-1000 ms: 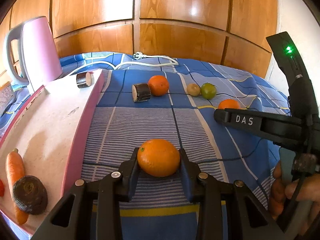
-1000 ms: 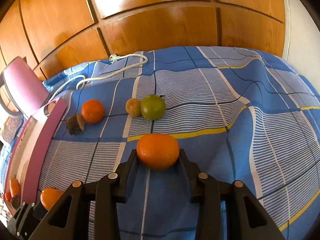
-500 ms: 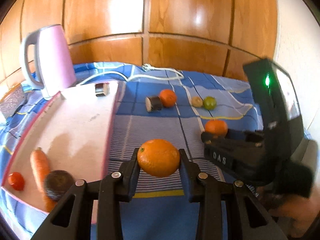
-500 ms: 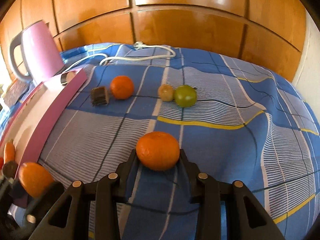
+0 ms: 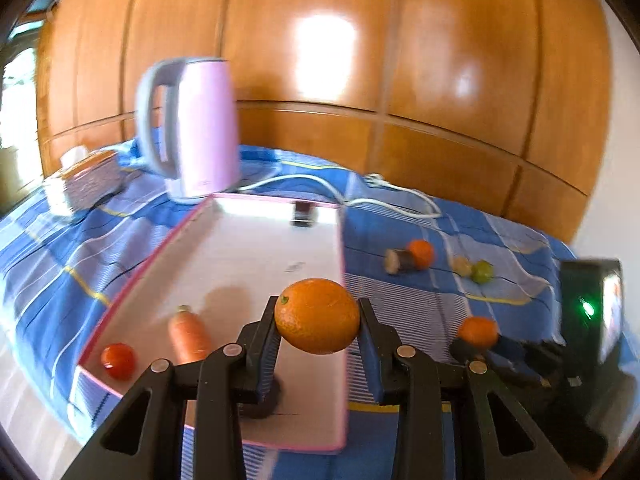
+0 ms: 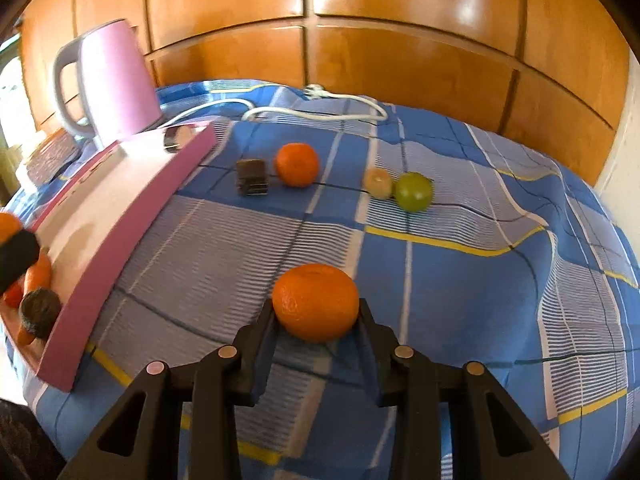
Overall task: Organize fruits
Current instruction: 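Carry both oranges over the pink tray with left and right tools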
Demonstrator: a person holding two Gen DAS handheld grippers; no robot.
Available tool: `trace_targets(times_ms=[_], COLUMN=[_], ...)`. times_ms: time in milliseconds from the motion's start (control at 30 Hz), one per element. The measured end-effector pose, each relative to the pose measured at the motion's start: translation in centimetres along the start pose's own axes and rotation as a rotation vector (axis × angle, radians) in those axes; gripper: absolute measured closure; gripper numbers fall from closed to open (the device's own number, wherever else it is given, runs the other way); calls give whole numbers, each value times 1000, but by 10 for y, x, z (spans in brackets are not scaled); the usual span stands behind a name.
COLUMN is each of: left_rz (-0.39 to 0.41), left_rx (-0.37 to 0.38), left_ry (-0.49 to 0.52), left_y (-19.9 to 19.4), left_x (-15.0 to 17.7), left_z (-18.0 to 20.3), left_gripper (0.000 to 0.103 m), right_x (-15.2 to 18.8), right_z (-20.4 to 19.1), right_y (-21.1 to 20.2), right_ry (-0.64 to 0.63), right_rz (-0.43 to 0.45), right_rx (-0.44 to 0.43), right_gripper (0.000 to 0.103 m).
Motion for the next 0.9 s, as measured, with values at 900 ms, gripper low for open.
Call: trace_targets(times_ms=[900], left_rz=[-20], left_rx=[-293], left_ry=[-301], left_y=[20], left_x=[4], left_z=[-97], left_gripper=[66], right_x=[-78], right_z=[-131], right_y=[-31], right_ry=[-8], right_rz=[114], right_rx=[-344], right_gripper=[66])
Point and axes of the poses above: each gripper's, at about its wrist camera, not at the fingertips, and y roughly the way its jaws point, z to its right, x to its underside, the point moved 7 cm from there along y, roughly the way its jaws point, and after that the axes turned 9 degrees about z, right-handed, at the moved point
